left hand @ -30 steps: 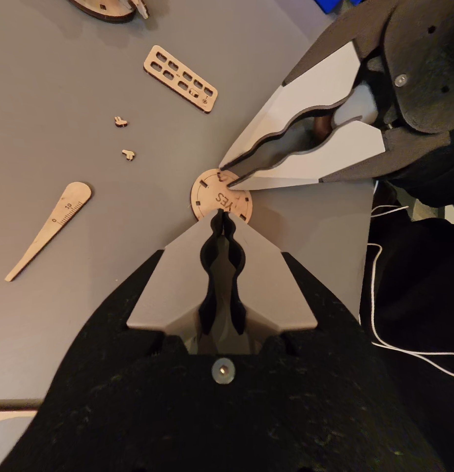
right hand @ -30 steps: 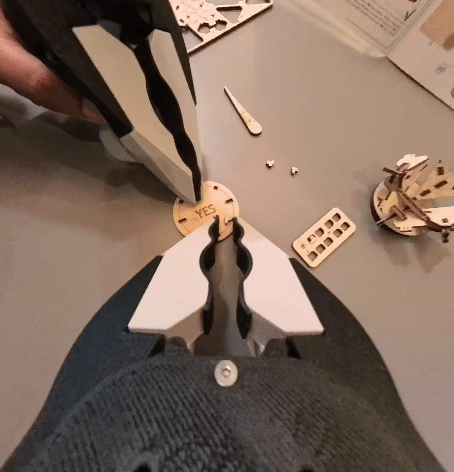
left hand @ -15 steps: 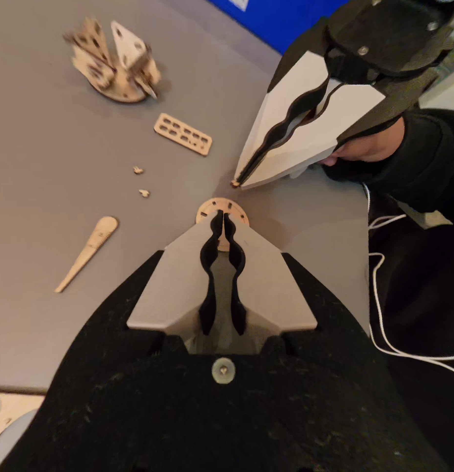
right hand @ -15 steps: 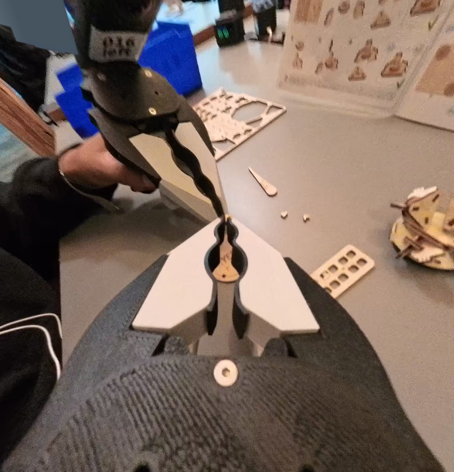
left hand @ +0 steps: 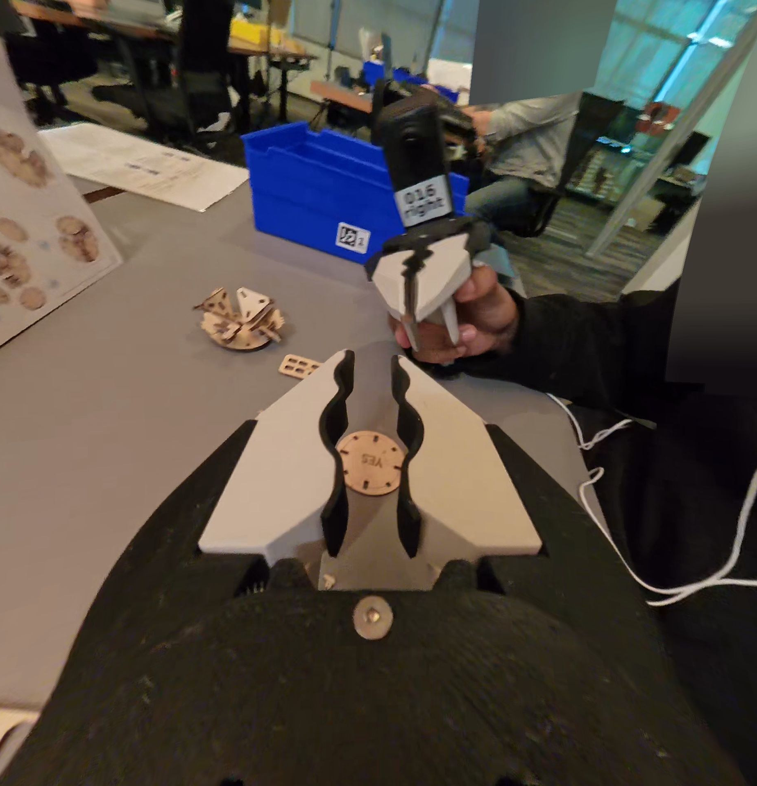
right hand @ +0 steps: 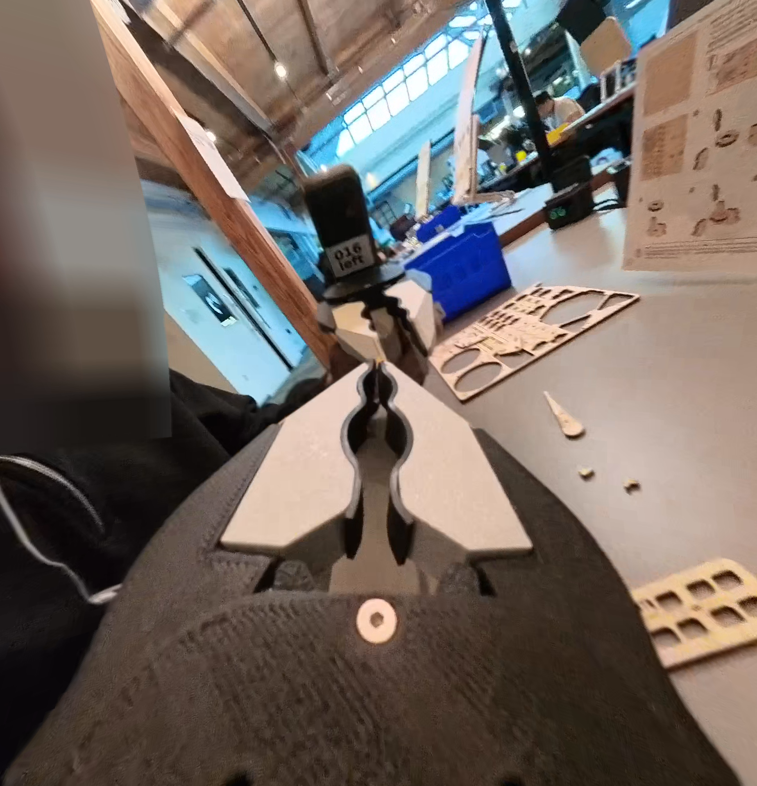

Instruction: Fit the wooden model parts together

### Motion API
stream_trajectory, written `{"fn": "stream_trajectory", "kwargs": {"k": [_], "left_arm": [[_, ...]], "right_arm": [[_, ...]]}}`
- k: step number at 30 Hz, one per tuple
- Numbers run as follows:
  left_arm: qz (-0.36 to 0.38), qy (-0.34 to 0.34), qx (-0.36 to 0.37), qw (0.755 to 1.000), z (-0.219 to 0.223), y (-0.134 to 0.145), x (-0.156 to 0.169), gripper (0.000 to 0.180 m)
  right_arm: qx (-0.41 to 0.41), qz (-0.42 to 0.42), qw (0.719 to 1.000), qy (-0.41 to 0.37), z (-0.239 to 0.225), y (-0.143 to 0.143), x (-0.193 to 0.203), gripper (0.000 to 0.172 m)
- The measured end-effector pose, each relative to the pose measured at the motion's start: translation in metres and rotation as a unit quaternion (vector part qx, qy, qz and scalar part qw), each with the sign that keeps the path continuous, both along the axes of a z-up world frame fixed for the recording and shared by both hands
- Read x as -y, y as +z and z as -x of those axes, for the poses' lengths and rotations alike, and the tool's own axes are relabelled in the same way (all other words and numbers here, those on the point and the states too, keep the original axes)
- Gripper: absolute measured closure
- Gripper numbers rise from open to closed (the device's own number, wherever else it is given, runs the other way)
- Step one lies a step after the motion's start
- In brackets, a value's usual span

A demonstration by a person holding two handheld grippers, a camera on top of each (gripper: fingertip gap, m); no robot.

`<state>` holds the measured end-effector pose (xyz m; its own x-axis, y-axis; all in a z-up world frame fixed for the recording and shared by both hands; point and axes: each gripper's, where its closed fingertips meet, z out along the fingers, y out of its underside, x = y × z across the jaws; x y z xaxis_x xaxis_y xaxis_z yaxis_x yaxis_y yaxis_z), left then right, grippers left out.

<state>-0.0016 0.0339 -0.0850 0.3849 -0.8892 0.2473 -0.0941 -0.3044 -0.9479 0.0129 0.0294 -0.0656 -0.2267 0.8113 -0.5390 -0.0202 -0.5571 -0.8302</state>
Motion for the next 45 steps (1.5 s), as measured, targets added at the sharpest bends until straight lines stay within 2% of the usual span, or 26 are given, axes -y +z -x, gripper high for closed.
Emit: {"fn": "stream_trajectory", "kwargs": {"k": [4, 9, 17, 23, 31, 36, 39, 42, 45], "left_arm": [[-0.012, -0.039, 0.029, 0.999, -0.010, 0.010, 0.013, 0.158], [-0.030, -0.073, 0.096, 0.992, -0.016, 0.034, 0.029, 0.156], [-0.014, -0.093, 0.100, 0.991, -0.017, 0.034, 0.034, 0.168], [-0.016, -0.095, 0.074, 0.993, -0.025, 0.026, 0.037, 0.172], [-0.020, -0.081, 0.065, 0.994, -0.024, 0.024, 0.033, 0.177], [-0.005, -0.065, 0.059, 0.996, -0.021, 0.020, 0.027, 0.178], [0.019, -0.063, 0.072, 0.995, -0.017, 0.020, 0.023, 0.178], [0.068, -0.056, 0.079, 0.993, -0.013, 0.013, 0.017, 0.178], [0.161, -0.080, 0.079, 0.980, -0.015, -0.003, 0.019, 0.178]], "right_arm": [[-0.063, 0.093, 0.991, 0.069, -0.013, 0.022, 0.006, 0.172], [-0.069, 0.147, 0.978, 0.131, -0.012, 0.020, 0.018, 0.172], [-0.067, 0.157, 0.973, 0.154, -0.004, 0.015, 0.027, 0.172], [-0.066, 0.161, 0.971, 0.164, -0.002, 0.014, 0.030, 0.172], [-0.064, 0.161, 0.973, 0.150, 0.000, 0.011, 0.026, 0.172], [-0.052, 0.142, 0.982, 0.113, 0.002, 0.007, 0.018, 0.172], [-0.052, 0.113, 0.991, 0.055, -0.003, 0.009, 0.001, 0.172], [-0.057, 0.035, 0.998, -0.024, -0.016, 0.019, -0.015, 0.162], [-0.033, -0.106, 0.990, -0.082, -0.019, 0.029, -0.012, 0.151]]}}
